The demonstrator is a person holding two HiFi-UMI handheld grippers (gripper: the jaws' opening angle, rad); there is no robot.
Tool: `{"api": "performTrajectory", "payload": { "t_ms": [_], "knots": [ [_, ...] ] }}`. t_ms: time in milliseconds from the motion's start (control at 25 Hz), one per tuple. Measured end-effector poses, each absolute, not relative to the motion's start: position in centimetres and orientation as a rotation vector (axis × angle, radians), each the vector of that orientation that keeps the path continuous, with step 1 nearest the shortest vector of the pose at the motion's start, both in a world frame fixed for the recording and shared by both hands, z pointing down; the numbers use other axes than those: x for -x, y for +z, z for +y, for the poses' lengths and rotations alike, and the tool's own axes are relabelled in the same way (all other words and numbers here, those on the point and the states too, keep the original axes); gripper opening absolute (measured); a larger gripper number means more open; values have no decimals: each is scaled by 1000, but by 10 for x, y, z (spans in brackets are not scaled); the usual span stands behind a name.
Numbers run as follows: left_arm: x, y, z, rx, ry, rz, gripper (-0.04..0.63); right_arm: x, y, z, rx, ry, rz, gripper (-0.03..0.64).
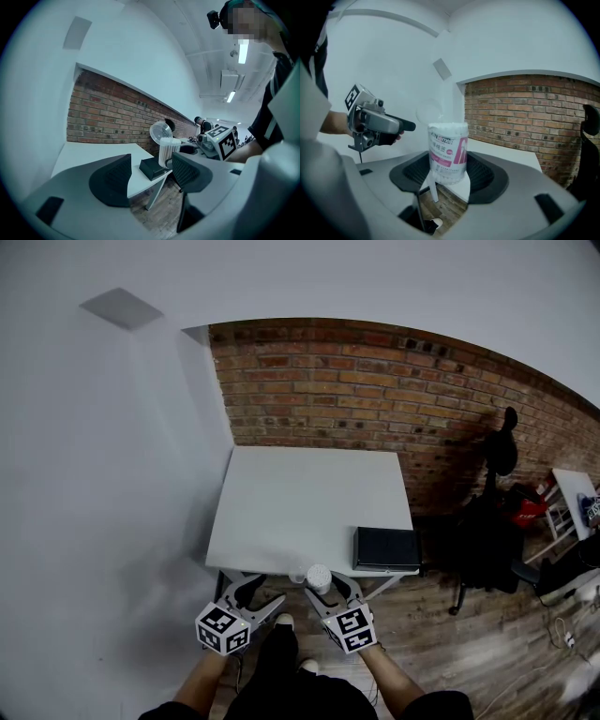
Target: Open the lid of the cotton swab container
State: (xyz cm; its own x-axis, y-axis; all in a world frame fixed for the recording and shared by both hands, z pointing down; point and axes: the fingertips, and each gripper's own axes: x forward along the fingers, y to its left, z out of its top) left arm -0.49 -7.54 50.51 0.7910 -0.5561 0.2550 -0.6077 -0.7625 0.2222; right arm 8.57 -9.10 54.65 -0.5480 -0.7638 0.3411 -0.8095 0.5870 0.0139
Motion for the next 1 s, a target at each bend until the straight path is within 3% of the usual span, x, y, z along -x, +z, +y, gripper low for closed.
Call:
{"api": "performTrajectory", "payload": {
  "t_ms": [160,560,1000],
  "knots": [
    [7,510,-75,-2677,248,-911,259,-91,542,-91,-1336,197,-2513,253],
    [23,505,-73,-2687,224,-1027,52,-95,531,-86,-1368,207,-2511,252],
    [24,515,-66,-2676,267,-992,44,-89,531,-82,-1366,232,-2518,252]
  ]
}}
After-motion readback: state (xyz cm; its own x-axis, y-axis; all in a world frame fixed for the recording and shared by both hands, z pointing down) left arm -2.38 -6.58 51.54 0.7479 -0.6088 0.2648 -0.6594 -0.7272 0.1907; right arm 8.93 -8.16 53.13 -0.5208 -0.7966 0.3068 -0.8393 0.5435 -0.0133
